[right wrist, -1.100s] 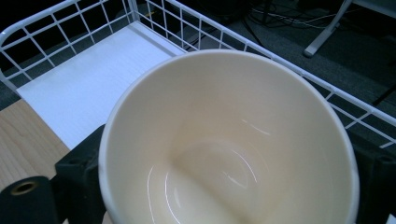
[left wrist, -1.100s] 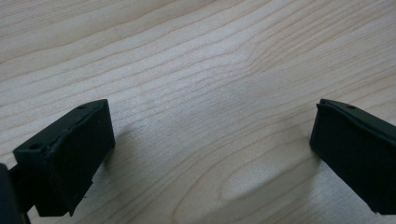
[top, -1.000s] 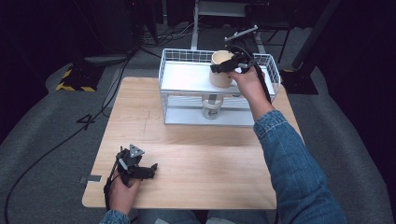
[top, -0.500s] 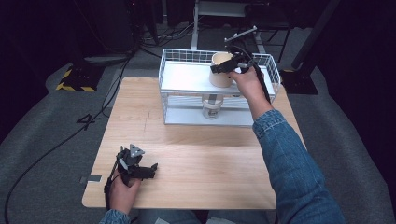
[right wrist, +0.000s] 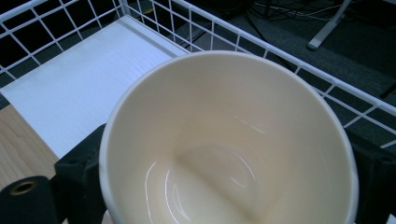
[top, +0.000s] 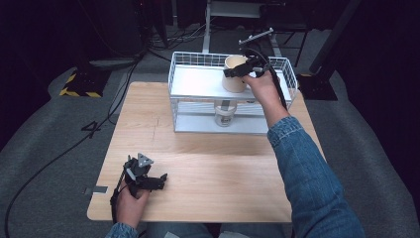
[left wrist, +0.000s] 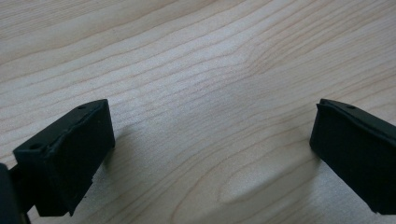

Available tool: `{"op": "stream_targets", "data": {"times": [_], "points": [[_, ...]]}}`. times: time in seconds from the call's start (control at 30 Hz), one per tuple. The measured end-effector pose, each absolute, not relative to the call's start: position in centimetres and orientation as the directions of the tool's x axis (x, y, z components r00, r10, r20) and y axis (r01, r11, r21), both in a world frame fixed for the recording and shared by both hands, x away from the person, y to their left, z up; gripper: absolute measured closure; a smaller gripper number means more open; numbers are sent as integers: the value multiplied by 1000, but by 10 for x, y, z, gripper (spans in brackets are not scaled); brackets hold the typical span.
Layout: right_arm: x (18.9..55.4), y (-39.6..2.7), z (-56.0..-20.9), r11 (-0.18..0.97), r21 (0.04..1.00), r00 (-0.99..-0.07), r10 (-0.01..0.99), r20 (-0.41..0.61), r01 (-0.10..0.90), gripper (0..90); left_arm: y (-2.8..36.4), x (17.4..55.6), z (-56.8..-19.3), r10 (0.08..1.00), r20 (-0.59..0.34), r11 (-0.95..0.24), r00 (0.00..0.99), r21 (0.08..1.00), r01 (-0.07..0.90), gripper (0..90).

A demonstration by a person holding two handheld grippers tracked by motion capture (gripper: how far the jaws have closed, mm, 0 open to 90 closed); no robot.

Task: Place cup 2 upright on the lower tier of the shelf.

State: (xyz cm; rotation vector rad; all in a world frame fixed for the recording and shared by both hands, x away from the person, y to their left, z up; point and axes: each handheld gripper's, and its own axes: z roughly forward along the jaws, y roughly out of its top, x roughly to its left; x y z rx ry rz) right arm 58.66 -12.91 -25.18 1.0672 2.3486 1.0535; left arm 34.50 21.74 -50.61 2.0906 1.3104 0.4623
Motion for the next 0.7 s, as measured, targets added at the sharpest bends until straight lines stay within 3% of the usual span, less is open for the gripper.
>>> {"op": "stream_targets", "data": {"times": [0.23, 0.7], "points": [[586, -126, -252, 457, 763, -652, 755, -60, 458, 2, 217, 345, -506, 894, -31, -315, 446, 665, 677, 4], [571, -137, -233, 407, 830, -667, 743, -57, 382, 0, 218, 344, -506, 893, -29, -318, 449, 665, 675, 4]]}}
